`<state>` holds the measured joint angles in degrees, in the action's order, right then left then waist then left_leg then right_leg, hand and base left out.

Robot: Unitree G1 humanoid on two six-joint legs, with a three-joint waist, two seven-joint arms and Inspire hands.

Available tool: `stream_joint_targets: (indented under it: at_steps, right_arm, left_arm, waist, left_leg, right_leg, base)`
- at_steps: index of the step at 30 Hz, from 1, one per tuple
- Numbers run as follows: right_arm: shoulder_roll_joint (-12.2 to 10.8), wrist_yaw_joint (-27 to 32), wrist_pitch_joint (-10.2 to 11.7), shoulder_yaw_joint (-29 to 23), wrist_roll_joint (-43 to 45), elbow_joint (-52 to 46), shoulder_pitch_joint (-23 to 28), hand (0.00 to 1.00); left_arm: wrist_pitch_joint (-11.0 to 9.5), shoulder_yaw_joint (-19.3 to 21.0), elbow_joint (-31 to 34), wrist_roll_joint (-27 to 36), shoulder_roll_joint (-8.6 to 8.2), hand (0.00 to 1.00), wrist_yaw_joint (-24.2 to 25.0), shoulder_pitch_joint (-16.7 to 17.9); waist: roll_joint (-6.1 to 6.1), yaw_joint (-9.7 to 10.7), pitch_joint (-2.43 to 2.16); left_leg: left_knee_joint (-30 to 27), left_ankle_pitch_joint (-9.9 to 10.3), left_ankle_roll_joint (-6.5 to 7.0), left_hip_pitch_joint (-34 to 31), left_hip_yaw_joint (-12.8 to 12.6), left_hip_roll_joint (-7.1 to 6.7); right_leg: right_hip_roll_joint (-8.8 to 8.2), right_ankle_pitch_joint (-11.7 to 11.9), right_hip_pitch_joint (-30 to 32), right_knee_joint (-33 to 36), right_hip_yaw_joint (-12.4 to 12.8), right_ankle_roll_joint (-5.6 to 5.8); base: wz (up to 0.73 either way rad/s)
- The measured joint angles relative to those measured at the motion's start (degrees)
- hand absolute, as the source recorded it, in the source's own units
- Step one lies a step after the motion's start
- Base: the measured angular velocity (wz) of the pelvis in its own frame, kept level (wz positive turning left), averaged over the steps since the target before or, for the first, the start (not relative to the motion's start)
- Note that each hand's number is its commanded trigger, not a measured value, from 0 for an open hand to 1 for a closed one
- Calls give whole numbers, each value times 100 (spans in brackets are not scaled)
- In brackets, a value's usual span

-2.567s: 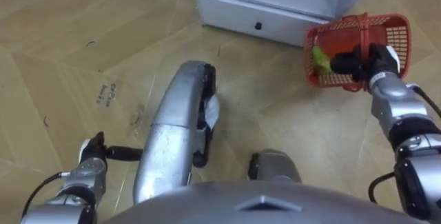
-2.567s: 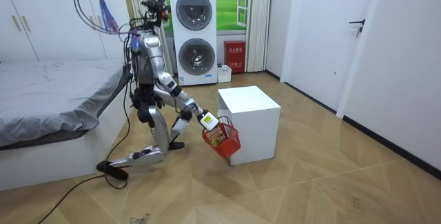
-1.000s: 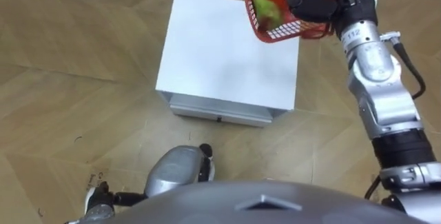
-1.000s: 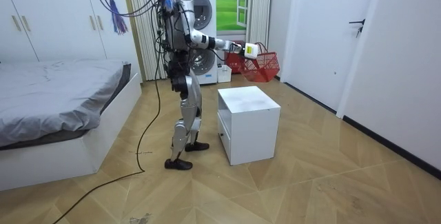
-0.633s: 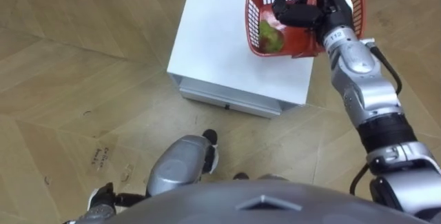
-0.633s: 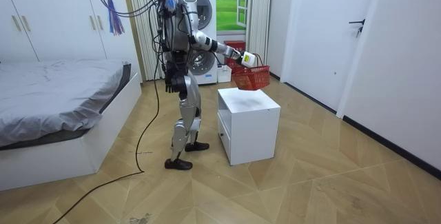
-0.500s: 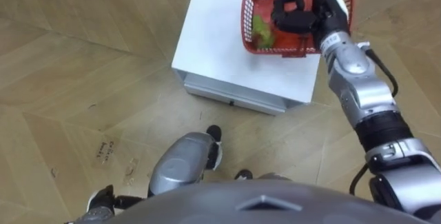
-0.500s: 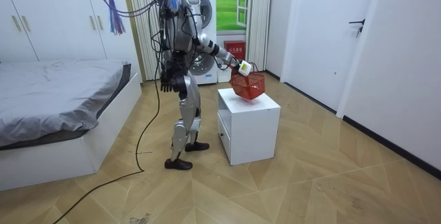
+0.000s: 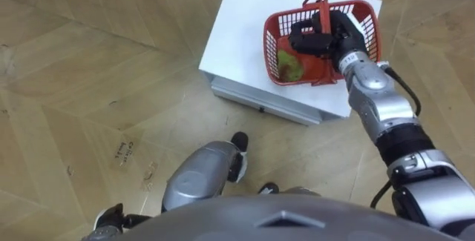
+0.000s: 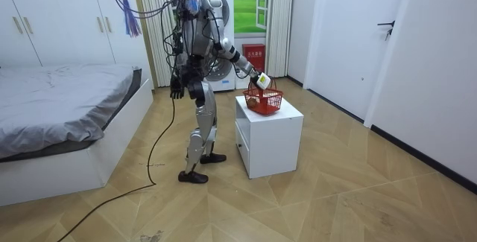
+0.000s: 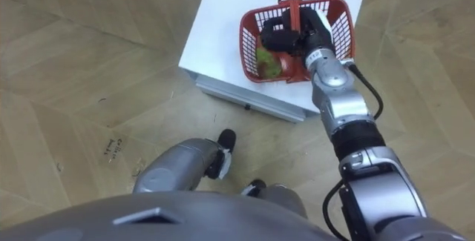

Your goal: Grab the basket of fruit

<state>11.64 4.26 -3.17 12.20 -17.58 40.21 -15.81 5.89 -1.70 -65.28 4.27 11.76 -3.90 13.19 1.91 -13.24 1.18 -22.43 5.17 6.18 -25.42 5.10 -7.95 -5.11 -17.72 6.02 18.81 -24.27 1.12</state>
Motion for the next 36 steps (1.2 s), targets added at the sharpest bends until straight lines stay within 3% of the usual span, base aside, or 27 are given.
stream_joint_targets:
  at_steps: [1, 2, 9, 27, 32, 36]
  right_arm:
    - [2, 45, 0, -7, -151, 93, -18, 14]
    - [11, 54, -2, -6, -295, 186, -47, 0]
    - [204, 77, -8, -7, -687, 265, -96, 0]
    - [222, 94, -6, -15, -887, 478, -172, 0]
    - [221, 209, -7, -42, -892, 477, -150, 0]
    - [220, 258, -7, -42, -891, 479, -149, 0]
  left_arm:
    - [5, -49, -1, 0, 32, 0, 10, 0]
    - [5, -87, 1, 10, 63, 0, 33, -1]
    - [50, -186, 99, 11, 64, 0, 78, 7]
    - [55, -294, 486, 13, 63, 0, 55, 64]
    - [0, -293, 560, 65, 68, 0, 9, 97]
    - [-3, -293, 548, 64, 68, 0, -46, 99]
  waist:
    - [0, 1, 0]
    - [-15, 2, 5]
    - [-222, 8, 4]
    - [-222, 22, -9]
    - [-135, 44, -67]
    - [-84, 47, -70]
  left_leg:
    - [-6, -2, 5, 0, 1, -3]
    - [-25, 1, 9, -6, 4, -4]
    - [-18, -4, 36, -28, 13, -95]
    - [-26, -50, 74, -88, -24, -119]
    - [6, -91, 124, -86, -25, -173]
    - [26, -92, 147, -88, -21, -177]
  right_leg:
    - [-2, 0, 1, -2, 2, 0]
    - [-2, 0, 1, -2, -1, 0]
    - [-182, -140, 136, 255, -5, 67]
    - [-262, -187, 293, 496, 4, 78]
    - [-271, -226, 282, 460, 10, 124]
    - [-256, -191, 278, 410, 44, 151]
  base:
    - [0]
    - [0]
    - [1]
    - [0]
    - [2]
    - [0]
